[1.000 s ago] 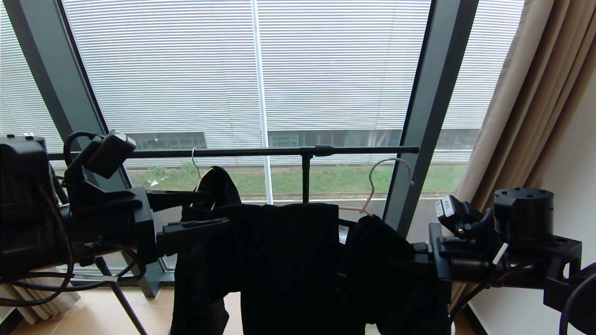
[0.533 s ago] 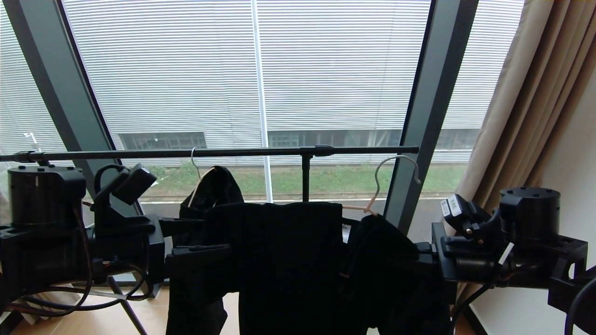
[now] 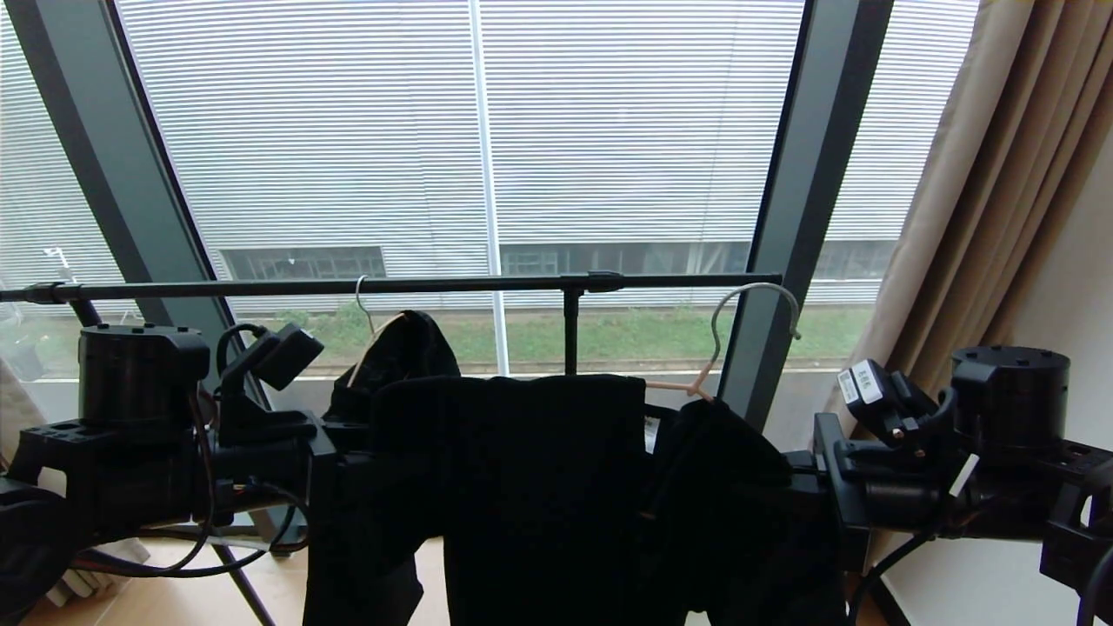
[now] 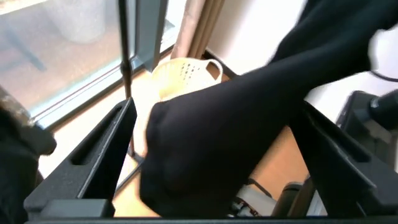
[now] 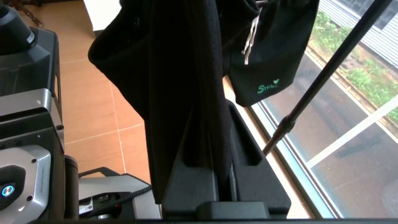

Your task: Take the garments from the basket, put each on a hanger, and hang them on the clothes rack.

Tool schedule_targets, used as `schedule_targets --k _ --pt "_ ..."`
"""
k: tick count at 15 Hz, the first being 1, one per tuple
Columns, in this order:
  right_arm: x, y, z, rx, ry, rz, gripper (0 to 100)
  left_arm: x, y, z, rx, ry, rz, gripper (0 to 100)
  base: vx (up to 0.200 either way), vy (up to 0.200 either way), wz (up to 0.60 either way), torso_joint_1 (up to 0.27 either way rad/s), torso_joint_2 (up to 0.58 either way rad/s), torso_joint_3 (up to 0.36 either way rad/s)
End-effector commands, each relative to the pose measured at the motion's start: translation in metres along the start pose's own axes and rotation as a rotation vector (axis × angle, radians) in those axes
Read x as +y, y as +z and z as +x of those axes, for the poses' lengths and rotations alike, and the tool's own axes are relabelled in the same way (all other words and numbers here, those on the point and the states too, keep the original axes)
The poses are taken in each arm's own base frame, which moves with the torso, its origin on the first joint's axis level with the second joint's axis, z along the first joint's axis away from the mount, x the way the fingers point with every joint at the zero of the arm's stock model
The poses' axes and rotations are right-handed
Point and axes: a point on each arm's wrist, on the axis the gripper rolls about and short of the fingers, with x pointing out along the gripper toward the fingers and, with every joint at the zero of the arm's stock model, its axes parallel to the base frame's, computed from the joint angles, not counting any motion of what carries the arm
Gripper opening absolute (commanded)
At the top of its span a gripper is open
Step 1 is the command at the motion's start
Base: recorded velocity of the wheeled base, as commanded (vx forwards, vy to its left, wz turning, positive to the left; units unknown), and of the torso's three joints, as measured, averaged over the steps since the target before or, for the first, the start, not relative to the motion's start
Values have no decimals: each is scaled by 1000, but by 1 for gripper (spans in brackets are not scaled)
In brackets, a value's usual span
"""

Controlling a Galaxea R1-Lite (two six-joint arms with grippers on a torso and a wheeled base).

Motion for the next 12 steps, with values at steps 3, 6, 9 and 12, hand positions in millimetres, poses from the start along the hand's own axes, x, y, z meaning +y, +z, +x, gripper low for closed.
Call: schedule_targets --k 3,6,9,12 --pt "-5 -2 -1 3 -13 8 0 7 -1 -7 -11 36 -15 0 0 0 0 0 0 0" --pt "-14 -6 -1 9 -32 25 0 13 -3 -22 -36 93 -35 0 0 0 0 0 0 0" --pt "-18 -9 0 17 -40 39 0 18 -11 -32 -35 134 -67 0 0 0 0 0 0 0" --pt "-20 -12 2 24 -38 49 0 20 -15 -35 -30 143 -83 0 0 0 0 0 0 0"
